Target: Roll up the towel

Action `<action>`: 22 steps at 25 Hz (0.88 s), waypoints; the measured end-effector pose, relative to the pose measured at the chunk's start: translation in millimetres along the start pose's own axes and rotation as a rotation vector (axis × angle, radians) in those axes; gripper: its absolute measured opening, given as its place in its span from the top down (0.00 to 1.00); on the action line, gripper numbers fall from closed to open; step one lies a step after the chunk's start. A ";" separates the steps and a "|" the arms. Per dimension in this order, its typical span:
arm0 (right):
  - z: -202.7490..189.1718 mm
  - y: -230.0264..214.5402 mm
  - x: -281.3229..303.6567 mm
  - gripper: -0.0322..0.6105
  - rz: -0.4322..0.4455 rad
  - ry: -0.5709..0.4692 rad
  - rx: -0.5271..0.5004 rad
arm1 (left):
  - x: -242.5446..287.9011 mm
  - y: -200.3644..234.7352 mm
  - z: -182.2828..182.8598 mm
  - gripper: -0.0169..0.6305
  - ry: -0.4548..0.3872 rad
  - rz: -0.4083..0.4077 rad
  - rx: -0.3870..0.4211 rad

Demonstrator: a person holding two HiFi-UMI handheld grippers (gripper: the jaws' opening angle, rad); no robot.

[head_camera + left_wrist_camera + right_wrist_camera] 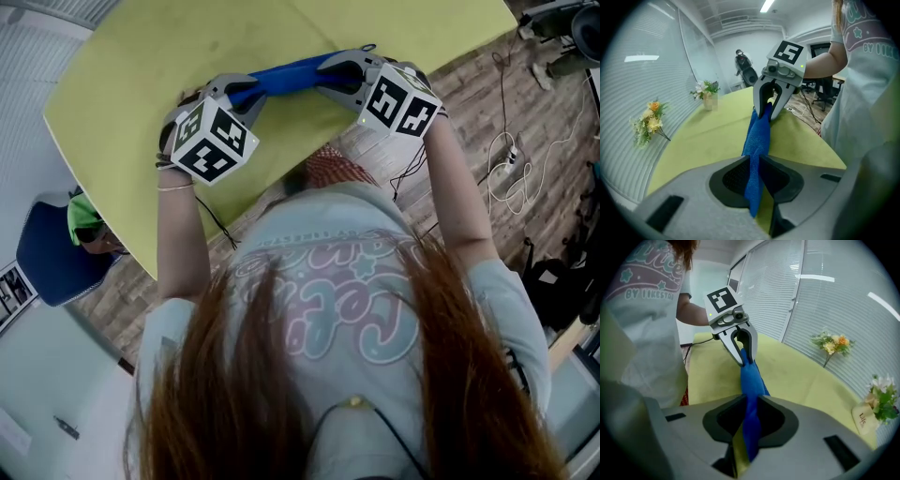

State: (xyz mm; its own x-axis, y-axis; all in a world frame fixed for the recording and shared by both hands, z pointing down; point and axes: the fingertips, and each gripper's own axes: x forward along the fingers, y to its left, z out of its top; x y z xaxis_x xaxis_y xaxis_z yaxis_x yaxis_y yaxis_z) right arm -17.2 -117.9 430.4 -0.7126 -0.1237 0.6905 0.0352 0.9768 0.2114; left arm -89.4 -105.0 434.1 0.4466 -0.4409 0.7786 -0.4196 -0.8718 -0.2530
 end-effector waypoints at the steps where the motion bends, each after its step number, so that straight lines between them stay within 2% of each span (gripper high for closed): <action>1: 0.1 -0.6 -0.6 0.83 0.016 -0.006 0.014 | 0.4 0.5 0.2 0.87 0.001 -0.006 -0.006; 6: 3.8 -9.6 -1.0 0.83 0.075 -0.050 0.082 | 2.2 9.2 -0.1 0.88 0.001 -0.031 -0.027; 11: 6.5 -22.4 0.4 0.82 0.091 -0.080 0.126 | 4.9 21.2 -0.3 0.88 -0.004 -0.021 -0.043; 16: 9.4 -37.2 1.3 0.80 0.072 -0.103 0.145 | 7.2 31.8 -0.4 0.88 -0.004 -0.006 -0.050; 22: 10.2 -59.6 3.5 0.78 -0.018 -0.138 0.153 | 11.3 45.6 0.8 0.88 -0.020 0.026 -0.077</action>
State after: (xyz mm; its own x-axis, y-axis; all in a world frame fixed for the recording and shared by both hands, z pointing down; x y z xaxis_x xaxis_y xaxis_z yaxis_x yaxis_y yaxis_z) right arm -28.9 -174.8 413.2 -0.8017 -0.1262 0.5842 -0.0778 0.9912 0.1075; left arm -102.8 -149.9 431.0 0.4497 -0.4682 0.7606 -0.4904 -0.8412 -0.2279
